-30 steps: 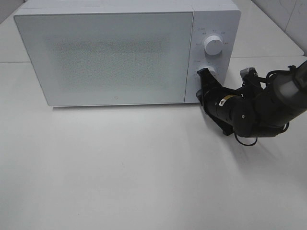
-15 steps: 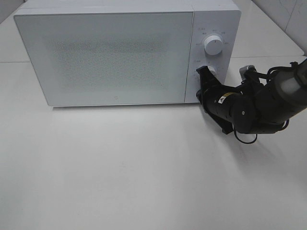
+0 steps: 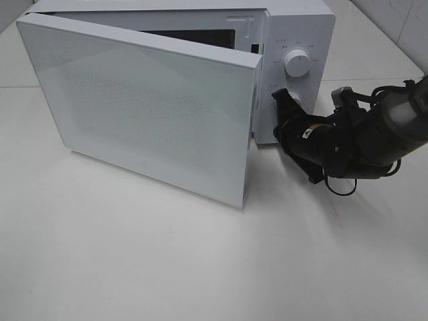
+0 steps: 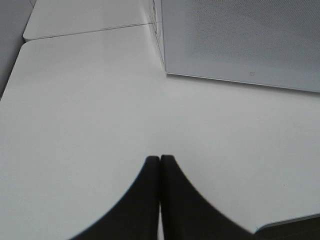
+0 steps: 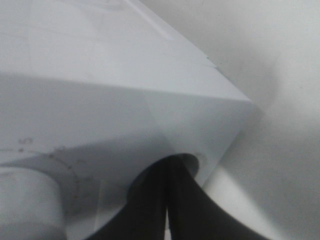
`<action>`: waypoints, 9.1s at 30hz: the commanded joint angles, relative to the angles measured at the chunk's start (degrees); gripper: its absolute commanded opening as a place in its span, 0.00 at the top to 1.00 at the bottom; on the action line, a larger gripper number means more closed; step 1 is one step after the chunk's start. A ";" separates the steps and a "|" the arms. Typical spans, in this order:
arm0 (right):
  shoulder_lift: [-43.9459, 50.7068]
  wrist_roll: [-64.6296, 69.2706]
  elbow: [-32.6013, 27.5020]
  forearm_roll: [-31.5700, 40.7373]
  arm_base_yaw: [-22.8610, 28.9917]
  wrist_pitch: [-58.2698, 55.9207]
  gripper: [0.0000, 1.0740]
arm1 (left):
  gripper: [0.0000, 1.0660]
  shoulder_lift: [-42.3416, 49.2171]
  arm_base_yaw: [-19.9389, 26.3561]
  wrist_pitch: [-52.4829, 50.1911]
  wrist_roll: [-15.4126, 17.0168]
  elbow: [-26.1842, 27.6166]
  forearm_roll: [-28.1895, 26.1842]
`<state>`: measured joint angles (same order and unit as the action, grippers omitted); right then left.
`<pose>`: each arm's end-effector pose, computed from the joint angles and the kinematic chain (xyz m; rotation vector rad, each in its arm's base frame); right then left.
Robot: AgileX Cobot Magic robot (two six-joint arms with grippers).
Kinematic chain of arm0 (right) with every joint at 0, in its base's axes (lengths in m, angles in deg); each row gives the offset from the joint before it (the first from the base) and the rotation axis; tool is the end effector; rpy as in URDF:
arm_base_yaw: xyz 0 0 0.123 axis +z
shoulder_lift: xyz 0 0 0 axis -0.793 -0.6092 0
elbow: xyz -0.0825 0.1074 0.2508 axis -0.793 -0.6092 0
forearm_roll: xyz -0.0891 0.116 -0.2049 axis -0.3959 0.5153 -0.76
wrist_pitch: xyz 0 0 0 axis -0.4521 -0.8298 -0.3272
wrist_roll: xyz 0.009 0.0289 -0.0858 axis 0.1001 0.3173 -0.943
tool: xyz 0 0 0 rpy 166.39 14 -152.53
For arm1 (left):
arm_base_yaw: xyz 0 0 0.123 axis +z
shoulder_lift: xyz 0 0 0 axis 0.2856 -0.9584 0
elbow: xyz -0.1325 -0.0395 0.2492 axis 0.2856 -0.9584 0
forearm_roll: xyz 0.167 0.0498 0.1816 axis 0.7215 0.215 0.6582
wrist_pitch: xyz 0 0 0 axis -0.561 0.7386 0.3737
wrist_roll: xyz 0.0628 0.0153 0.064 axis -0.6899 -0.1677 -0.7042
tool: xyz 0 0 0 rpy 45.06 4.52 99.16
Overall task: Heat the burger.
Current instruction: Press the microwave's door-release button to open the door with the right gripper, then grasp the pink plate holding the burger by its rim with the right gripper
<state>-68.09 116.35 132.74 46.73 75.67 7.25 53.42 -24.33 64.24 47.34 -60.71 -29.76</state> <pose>0.3598 0.1362 0.0816 0.9941 1.8987 0.8351 -0.0050 0.0007 0.2783 0.2166 2.0162 -0.0354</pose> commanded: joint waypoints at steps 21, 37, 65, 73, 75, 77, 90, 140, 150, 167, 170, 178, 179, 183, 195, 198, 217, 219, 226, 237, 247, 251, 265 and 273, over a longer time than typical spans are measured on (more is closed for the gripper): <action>7.68 -2.86 -8.08 -2.23 -0.69 4.70 1.00 | 1.00 1.20 0.17 -0.74 -0.06 -0.17 -0.34; 13.29 -27.22 -16.10 -16.04 -0.69 9.80 0.97 | 1.00 1.20 0.17 -0.74 -0.06 -0.17 -0.34; 22.52 -56.04 -12.89 -28.02 -0.69 -21.66 0.91 | 1.00 1.20 0.17 -0.74 -0.06 -0.17 -0.34; 26.59 -56.09 -3.90 -26.53 -0.52 -52.48 0.91 | 1.00 1.20 0.17 -0.74 -0.06 -0.17 -0.34; 26.59 -56.38 -2.64 -25.44 -0.52 -55.98 0.91 | 1.00 1.20 0.17 -0.74 -0.06 -0.17 -0.34; 26.59 -57.70 -0.52 -22.86 -0.52 -62.34 0.91 | 1.00 1.20 0.17 -0.74 -0.06 -0.17 -0.34; 26.59 -87.95 10.54 10.26 -0.52 -82.16 0.81 | 1.00 1.20 0.17 -0.74 -0.06 -0.17 -0.34; 9.17 -122.84 31.00 -9.97 18.85 -58.10 0.45 | 1.00 1.20 0.17 -0.74 -0.06 -0.17 -0.34; 2.35 -118.37 38.96 -10.08 20.91 -59.76 0.46 | 1.00 1.20 0.17 -0.74 -0.06 -0.17 -0.34; -7.33 -102.56 48.13 -27.16 20.17 -62.97 0.46 | 1.00 1.20 0.17 -0.74 -0.06 -0.17 -0.34; -8.08 -100.73 48.59 -28.02 19.77 -63.08 0.46 | 1.00 1.20 0.17 -0.74 -0.06 -0.17 -0.34; -8.19 -96.31 48.70 -30.77 18.62 -64.52 0.42 | 1.00 1.20 0.17 -0.74 -0.06 -0.17 -0.34; -8.19 -96.31 48.70 -30.77 18.62 -64.52 0.42 | 1.00 1.20 0.17 -0.74 -0.06 -0.17 -0.34; -8.19 -90.47 48.70 -36.44 18.74 -63.83 0.36 | 1.00 1.20 0.17 -0.74 -0.06 -0.17 -0.34; -8.19 -89.44 48.70 -38.22 18.62 -63.83 0.35 | 1.00 1.20 0.17 -0.74 -0.06 -0.17 -0.34; -8.19 -89.44 48.70 -38.45 18.62 -63.83 0.35 | 1.00 1.20 0.17 -0.74 -0.06 -0.17 -0.34; -8.37 -87.66 48.70 -42.97 17.19 -62.45 0.35 | 1.00 1.20 0.17 -0.74 -0.06 -0.17 -0.34; -8.48 -87.66 48.70 -42.91 17.19 -62.45 0.35 | 1.00 1.20 0.17 -0.74 -0.06 -0.17 -0.34; -10.03 -87.66 48.70 -42.97 16.96 -61.25 0.35 | 1.00 1.20 0.17 -0.74 -0.06 -0.17 -0.34; -11.57 -87.66 48.70 -42.97 15.99 -58.79 0.36 | 1.00 1.20 0.17 -0.74 -0.06 -0.17 -0.34; -11.57 -87.89 48.70 -42.97 14.04 -56.61 0.37 | 1.00 1.20 0.17 -0.74 -0.06 -0.17 -0.34; -12.20 -87.89 48.70 -42.97 13.98 -56.49 0.38 | 1.00 1.20 0.17 -0.74 -0.06 -0.17 -0.34; -13.58 -87.83 48.70 -42.69 13.98 -56.15 0.44 | 1.00 1.20 0.17 -0.74 -0.06 -0.17 -0.34; -13.52 -87.61 48.70 -42.69 14.15 -56.84 0.74 | 1.00 1.20 0.17 -0.74 -0.06 -0.17 -0.34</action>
<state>-81.55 28.12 181.10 3.99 89.76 -48.84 53.42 -24.33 64.24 47.34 -60.71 -29.76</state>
